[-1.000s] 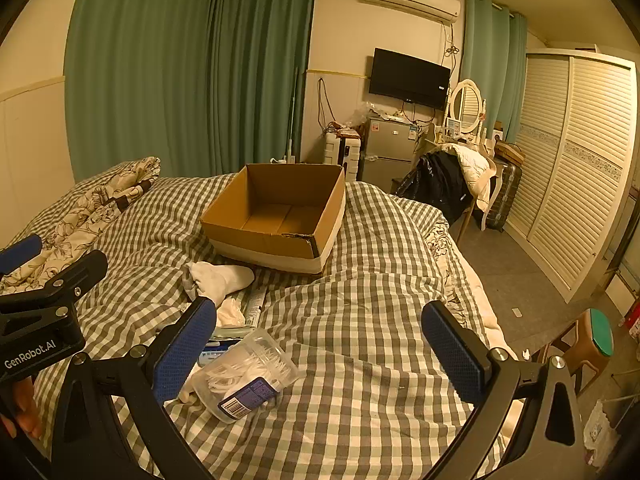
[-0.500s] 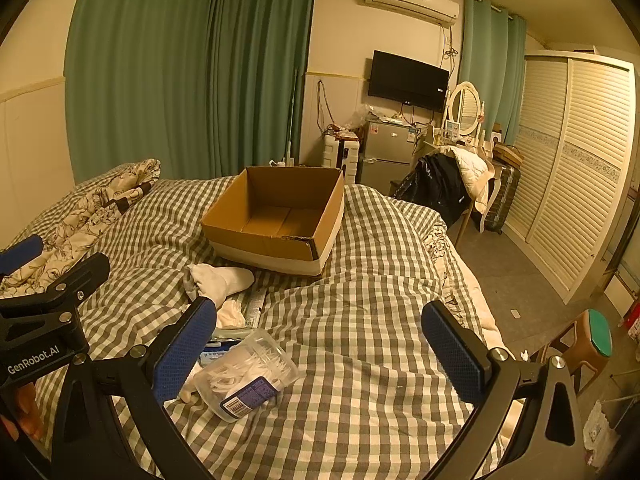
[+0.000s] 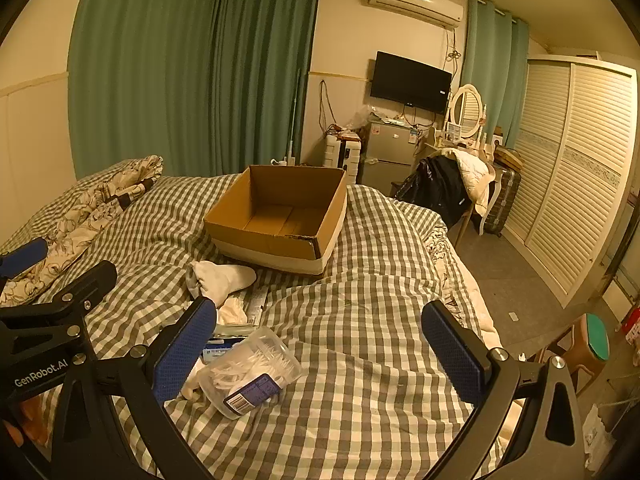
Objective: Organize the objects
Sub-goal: 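Move both tools toward the items lying on the bed, then grasp the white plush toy with the left gripper while the right gripper grasps the clear swab jar, then carry the plush toy and swab jar over the cardboard box with both grippers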
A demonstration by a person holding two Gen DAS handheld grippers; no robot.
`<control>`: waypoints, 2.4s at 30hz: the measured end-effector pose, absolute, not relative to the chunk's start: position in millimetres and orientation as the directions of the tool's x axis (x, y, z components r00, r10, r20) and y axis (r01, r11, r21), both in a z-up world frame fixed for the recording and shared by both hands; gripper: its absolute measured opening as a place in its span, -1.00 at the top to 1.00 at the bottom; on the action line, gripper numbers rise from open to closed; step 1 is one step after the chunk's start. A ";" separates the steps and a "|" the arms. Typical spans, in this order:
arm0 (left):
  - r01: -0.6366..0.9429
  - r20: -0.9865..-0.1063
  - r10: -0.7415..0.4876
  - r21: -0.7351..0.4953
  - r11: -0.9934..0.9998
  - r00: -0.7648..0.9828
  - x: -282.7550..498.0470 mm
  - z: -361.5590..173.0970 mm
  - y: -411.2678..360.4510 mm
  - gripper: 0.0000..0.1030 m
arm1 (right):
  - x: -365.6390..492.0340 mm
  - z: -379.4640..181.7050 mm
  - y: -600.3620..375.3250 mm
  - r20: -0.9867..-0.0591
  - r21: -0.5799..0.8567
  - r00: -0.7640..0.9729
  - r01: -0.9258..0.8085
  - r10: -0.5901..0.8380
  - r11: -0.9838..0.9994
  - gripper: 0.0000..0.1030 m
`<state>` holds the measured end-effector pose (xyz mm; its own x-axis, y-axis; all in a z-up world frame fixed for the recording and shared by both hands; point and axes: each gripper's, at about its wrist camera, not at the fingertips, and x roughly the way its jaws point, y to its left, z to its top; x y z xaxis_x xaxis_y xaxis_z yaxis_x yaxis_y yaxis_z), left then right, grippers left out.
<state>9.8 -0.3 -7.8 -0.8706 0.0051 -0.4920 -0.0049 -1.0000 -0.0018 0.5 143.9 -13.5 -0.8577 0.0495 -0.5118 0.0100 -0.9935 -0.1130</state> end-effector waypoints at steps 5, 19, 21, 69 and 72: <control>-0.001 -0.517 -0.002 0.005 -1.000 -0.856 4.3 -17.6 -0.7 -0.97 | -4.8 -21.6 145.2 -0.531 -0.111 -0.846 0.016 0.046 -0.994 -0.99; 0.000 -0.686 -0.028 0.041 -0.999 -0.727 -31.2 -86.1 9.0 -0.85 | -32.0 -56.8 158.3 -0.603 -0.082 -0.798 0.032 0.025 -0.996 -0.99; -0.025 -0.718 -0.021 0.053 -0.998 -0.696 -36.6 -99.9 16.3 -0.85 | -36.5 -62.7 160.8 -0.615 -0.074 -0.788 0.033 0.020 -0.997 -0.99; -0.077 -0.679 0.062 -0.007 -0.997 -0.732 -34.1 -88.2 -37.0 -0.31 | -93.4 -142.3 92.0 -0.821 -0.079 -0.571 0.093 0.012 -0.992 -0.83; -0.074 -0.680 0.062 -0.011 -0.997 -0.731 -33.4 -88.6 -37.8 -0.31 | -90.2 -141.6 86.2 -0.815 -0.078 -0.579 0.122 -0.007 -0.989 -0.66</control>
